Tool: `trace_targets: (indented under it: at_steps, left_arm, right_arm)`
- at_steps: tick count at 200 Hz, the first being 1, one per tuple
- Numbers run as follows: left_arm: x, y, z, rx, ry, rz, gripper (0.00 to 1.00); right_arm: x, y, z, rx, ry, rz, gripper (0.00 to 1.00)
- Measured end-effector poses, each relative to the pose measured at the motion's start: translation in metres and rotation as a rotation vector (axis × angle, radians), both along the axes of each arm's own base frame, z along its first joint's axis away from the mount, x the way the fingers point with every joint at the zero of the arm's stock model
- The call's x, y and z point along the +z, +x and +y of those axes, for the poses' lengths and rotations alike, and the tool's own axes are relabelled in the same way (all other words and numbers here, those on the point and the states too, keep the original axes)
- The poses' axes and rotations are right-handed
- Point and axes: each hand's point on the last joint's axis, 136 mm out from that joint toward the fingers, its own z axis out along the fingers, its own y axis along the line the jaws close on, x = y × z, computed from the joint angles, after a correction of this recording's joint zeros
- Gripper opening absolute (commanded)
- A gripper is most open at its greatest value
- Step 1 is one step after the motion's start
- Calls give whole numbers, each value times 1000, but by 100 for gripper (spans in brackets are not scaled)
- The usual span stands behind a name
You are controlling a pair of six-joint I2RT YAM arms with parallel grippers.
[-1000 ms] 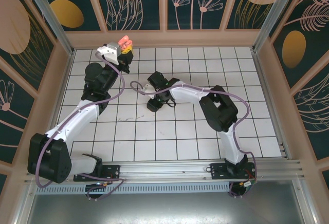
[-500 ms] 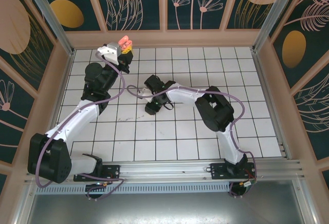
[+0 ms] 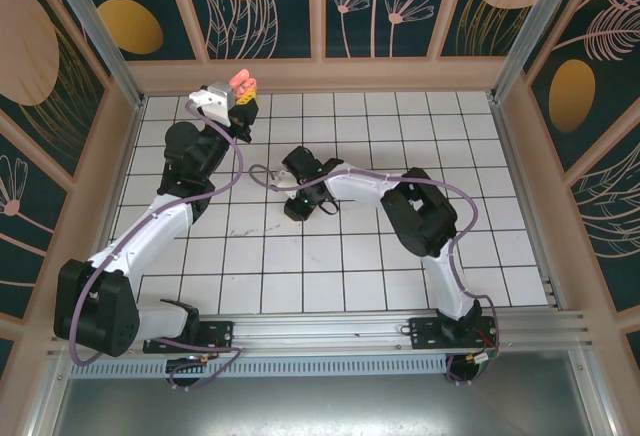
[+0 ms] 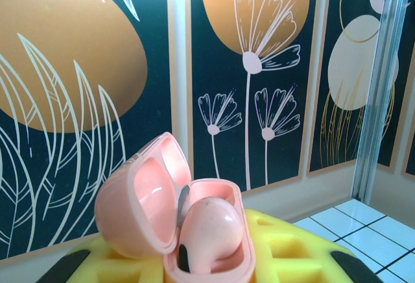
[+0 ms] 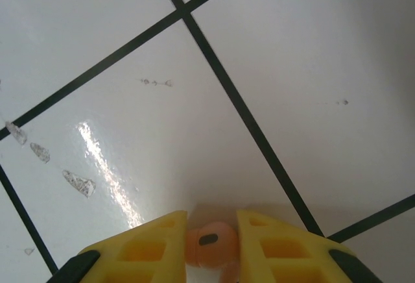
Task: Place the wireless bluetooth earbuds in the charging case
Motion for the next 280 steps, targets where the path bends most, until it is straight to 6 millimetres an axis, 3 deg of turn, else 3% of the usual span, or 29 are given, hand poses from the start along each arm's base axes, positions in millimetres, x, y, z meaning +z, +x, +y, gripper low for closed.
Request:
trace_targets:
  at_steps: [51, 104, 152, 200, 280]
  left_arm:
    - [-3, 2, -1, -1, 0, 7, 0]
    - [-5, 3, -2, -6, -11, 18, 0]
    - [-5, 3, -3, -16, -21, 22, 0]
    - [-5, 2, -4, -29, -29, 27, 0]
    - [-5, 1, -5, -37, -32, 29, 0]
  right_arm:
    - [0, -1, -9, -170, -18, -7, 23]
    - [-1, -4, -27, -482, -79, 27, 23]
    - [-3, -7, -41, -681, -107, 48, 29]
    - [-4, -7, -42, -732, -96, 45, 30]
    - [-1, -7, -45, -739, -84, 32, 23]
